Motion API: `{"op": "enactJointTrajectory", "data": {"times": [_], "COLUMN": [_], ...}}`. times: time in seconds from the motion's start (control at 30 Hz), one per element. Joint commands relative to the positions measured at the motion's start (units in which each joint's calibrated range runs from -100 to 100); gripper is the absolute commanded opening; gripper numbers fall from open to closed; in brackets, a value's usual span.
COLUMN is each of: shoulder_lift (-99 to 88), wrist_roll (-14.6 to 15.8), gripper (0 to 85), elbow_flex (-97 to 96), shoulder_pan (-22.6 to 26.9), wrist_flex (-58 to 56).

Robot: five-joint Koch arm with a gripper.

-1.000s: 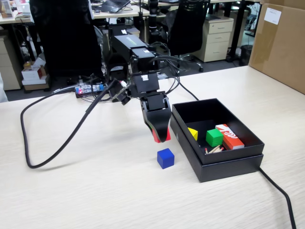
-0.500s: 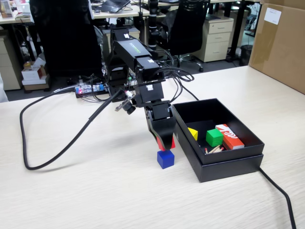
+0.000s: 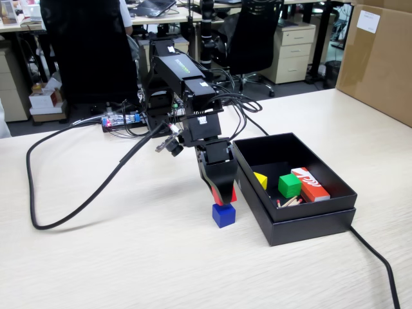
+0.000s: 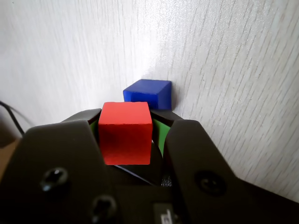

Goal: Put the red cube on top of the blue cube

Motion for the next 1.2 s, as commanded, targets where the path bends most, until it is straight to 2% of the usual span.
{"op": "enactJointTrajectory", "data": {"times": [0.0, 0.6, 0.73, 0.83, 0.93, 1.07, 1.17], "shoulder_lift": [-1.17, -1.63, -1.52, -1.52, -1.40, -1.52, -1.63], "wrist_roll": [-0.15, -0.15, -0.15, -0.15, -0.20, -0.20, -0.20], "gripper": [1.2, 1.2, 14.0, 14.1, 23.9, 24.9, 31.1], "elbow_flex": [2.08, 0.54, -0.46, -0.82, -1.54, -1.54, -1.64], "shoulder_pan": [0.00, 0.00, 0.00, 0.00, 0.05, 0.05, 0.05], "wrist_flex": [3.45, 3.45, 3.45, 3.45, 3.45, 3.45, 3.36]}}
